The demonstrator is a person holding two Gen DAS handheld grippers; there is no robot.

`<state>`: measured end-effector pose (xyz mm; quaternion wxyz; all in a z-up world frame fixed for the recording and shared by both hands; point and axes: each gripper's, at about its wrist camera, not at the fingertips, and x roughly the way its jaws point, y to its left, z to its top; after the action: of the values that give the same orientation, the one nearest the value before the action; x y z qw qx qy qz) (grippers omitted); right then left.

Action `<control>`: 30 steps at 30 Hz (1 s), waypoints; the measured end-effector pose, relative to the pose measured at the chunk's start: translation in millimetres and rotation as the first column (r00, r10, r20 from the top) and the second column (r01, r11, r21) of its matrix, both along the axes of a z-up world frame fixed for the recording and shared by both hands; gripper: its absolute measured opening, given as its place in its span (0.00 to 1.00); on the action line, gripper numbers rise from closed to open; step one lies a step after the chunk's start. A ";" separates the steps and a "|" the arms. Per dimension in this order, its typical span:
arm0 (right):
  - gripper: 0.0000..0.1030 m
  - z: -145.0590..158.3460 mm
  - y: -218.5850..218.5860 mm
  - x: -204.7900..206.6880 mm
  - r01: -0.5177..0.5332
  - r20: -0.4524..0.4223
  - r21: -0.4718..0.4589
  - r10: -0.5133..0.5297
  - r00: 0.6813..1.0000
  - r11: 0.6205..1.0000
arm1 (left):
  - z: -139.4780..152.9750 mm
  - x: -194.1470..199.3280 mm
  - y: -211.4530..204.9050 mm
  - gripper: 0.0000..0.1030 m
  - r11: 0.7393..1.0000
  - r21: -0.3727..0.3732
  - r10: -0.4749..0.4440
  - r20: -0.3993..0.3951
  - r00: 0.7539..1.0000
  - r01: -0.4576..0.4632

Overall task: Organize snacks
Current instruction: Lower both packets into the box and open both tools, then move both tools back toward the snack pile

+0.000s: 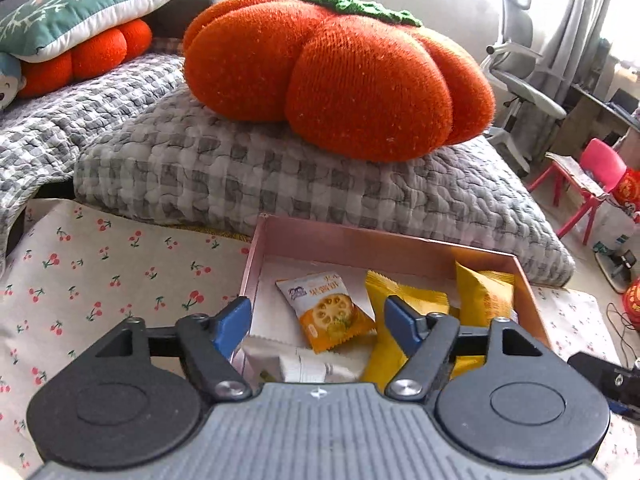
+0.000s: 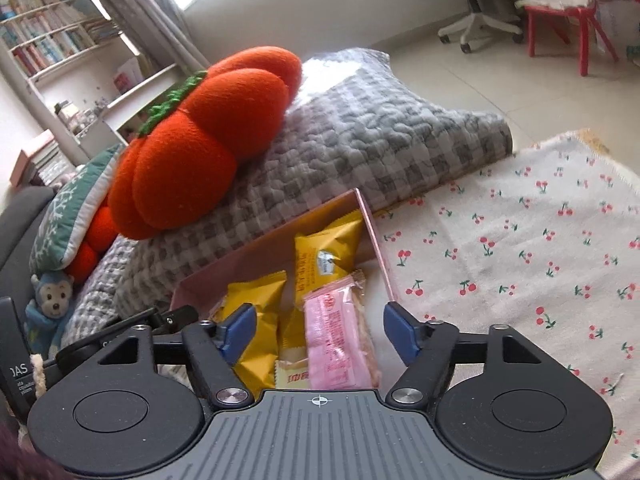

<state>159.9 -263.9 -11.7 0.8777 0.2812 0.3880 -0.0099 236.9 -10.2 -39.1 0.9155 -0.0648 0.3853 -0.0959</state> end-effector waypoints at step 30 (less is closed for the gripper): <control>0.93 34.6 44.1 -92.5 -0.149 -0.064 -0.224 0.138 0.988 0.963 | 19.7 -129.3 71.3 0.99 0.998 0.069 0.018 -0.135 0.991 -0.008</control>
<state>67.4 -219.8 23.0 0.8930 0.1492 0.4246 0.0025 107.6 61.2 -19.4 0.8894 -0.0423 0.4493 -0.0720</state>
